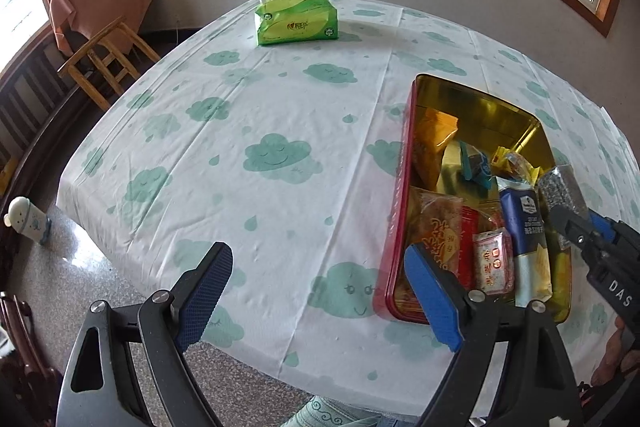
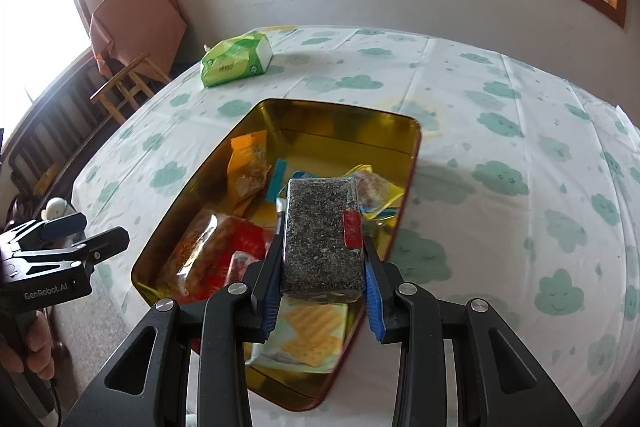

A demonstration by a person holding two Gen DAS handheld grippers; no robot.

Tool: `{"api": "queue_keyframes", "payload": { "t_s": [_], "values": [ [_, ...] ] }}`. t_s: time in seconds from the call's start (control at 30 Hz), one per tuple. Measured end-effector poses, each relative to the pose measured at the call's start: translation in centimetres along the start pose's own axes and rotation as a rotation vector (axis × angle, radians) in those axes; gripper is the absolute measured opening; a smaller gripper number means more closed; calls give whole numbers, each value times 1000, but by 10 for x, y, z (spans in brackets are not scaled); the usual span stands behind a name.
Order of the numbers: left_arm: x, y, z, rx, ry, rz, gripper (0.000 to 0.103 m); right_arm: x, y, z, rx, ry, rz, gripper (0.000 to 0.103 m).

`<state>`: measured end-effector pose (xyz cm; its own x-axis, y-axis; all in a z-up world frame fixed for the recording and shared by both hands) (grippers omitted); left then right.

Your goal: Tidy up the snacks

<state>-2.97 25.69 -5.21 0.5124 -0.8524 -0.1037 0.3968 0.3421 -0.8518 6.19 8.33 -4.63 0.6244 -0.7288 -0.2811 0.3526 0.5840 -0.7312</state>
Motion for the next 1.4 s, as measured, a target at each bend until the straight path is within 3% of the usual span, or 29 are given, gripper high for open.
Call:
{"api": "queue_keyframes", "payload": {
  "t_s": [0.93,1.03,1.1,1.33,1.4],
  "values": [
    [5,5,-10,-32,21,3,86,-18,29,-11,-33,-21,-33,39],
    [8,3,-10,-30,26,0,86,-19,28,-12,-39,-18,-18,49],
    [9,2,-10,-28,26,-2,86,-20,27,-13,-39,-15,-17,62],
    [10,-5,-10,-17,32,-3,86,-28,7,-10,-3,-54,-38,77],
    [11,-7,-10,-14,34,-3,86,-31,-3,-10,13,-71,-43,88]
  ]
}}
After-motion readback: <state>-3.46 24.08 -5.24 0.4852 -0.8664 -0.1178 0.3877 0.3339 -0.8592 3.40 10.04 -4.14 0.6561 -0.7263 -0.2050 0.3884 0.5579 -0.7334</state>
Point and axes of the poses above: each gripper's, at about its wrist camera, not at the fingertips, and y roughly the way its jaws point, x to its right, z to its top, the point moved 7 cm from there along y, roughly the way its jaws point, and after that the axes turned 6 degrees about z, right-handed, at the moved point
